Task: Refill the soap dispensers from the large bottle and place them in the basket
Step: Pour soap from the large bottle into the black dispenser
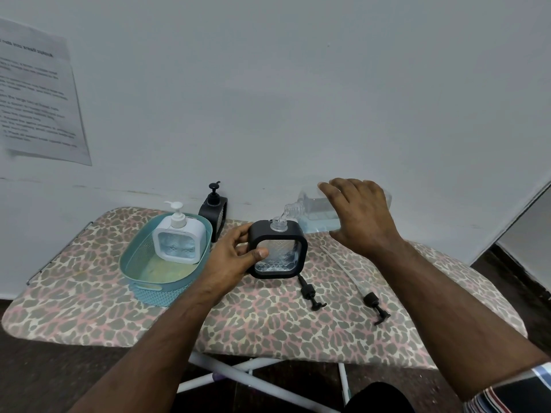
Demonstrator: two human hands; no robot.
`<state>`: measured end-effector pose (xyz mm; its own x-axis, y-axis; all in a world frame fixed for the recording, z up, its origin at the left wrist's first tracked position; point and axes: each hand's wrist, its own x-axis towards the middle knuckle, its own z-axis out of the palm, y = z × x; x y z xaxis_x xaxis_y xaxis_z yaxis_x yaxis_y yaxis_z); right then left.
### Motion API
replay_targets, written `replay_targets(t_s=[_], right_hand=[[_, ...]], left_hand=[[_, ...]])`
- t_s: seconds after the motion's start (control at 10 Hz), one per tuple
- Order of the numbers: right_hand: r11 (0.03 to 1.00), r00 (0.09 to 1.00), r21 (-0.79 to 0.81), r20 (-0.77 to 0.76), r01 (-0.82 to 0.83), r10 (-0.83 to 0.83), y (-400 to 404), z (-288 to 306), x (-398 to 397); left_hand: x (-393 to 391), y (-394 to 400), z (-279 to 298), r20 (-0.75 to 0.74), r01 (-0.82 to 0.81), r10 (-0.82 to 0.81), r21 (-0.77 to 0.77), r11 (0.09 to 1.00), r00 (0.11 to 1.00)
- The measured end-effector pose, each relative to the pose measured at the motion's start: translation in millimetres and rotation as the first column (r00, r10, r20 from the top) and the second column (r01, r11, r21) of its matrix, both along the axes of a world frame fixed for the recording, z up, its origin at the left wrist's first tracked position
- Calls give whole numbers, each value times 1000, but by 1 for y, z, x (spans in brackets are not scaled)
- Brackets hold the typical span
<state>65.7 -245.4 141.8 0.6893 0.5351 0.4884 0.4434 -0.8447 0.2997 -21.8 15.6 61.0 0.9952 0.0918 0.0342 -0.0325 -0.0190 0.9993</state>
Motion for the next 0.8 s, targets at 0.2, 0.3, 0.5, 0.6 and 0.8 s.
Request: replay_targets(t_s=[0.2,0.3,0.5,0.6,0.8], right_hand=[[1000,1000,-2,1,-3,3,0,1,1],[1000,1000,-1,3,-6,6,-1,1,2],[1000,1000,10,12,-21,21,-2,0,2],[999,999,15,16,-28,28,-2,0,2],[1000,1000,10,10,-26,26,-1,1,1]], left_hand=[[2,2,-3,-4,-3,3,11,1000,1000],[2,2,-3,-5,-6,6,14,1000,1000],[2,0,-3,0,0,0,-11,1000,1000],[2,0,-3,3,2,-2,-17,1000,1000],[2,1,-4,-7,6,-6,-8,1000,1000]])
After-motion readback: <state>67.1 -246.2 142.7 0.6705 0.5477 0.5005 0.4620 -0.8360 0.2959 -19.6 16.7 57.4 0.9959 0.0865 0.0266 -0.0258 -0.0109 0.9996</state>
